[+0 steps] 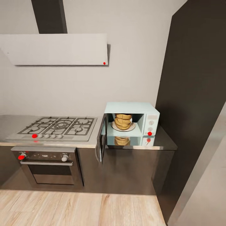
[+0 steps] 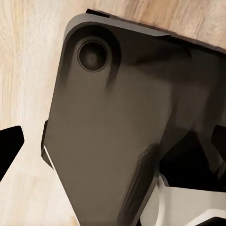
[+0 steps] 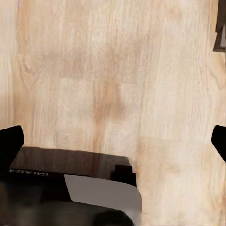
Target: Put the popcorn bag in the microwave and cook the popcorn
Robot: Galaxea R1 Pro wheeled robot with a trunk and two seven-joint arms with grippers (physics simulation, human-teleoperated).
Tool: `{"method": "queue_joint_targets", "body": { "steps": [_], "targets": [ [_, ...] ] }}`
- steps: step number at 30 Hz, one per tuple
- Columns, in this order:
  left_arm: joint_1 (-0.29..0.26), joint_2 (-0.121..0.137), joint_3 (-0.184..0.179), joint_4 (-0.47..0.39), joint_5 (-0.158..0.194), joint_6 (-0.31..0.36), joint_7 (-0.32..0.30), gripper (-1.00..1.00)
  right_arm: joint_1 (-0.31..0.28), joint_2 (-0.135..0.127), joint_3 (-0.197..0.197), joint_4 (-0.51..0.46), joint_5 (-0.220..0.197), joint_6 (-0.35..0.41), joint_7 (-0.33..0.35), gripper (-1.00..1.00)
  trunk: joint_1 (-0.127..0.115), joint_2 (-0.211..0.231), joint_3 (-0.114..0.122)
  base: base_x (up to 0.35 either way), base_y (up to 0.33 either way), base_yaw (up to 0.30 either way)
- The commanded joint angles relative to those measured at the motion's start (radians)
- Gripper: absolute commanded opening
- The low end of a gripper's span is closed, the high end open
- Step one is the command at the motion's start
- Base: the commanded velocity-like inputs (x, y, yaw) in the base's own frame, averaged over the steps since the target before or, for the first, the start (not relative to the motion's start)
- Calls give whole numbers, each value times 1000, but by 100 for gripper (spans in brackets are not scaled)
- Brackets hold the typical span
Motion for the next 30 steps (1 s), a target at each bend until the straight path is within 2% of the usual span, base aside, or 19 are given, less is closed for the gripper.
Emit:
{"method": "queue_joint_targets", "body": {
  "steps": [1, 6, 10, 14, 19, 30],
  "targets": [
    [0, 0, 2, -1, 5, -1, -1, 100, 21, 0, 0, 4, -13, -7, 3, 100, 0, -1, -1, 0, 0, 0],
    [0, 0, 2, -3, 6, -2, -1, 100, 88, 0, 0, 4, -26, -6, 3, 100, 0, -1, -1, 0, 0, 0],
    [0, 1, 3, -4, 6, -3, -1, 100, 182, -16, 0, 4, -26, -8, 2, 100, 0, -1, -1, 0, 0, 0],
    [0, 0, 3, -4, 6, -2, -1, 100, 225, -16, 1, 4, -26, -11, 1, 100, 0, -1, -1, 0, 0, 0],
    [0, 0, 2, -3, 5, -1, -2, 100, 233, -16, 2, 4, -19, -13, 1, 100, 0, -1, -1, 54, 0, 0],
    [0, -1, 2, -2, 4, -1, -2, 100, 234, -11, 5, 4, -14, -12, 1, 100, 0, -1, -1, 277, 0, 0]
  ]
}}
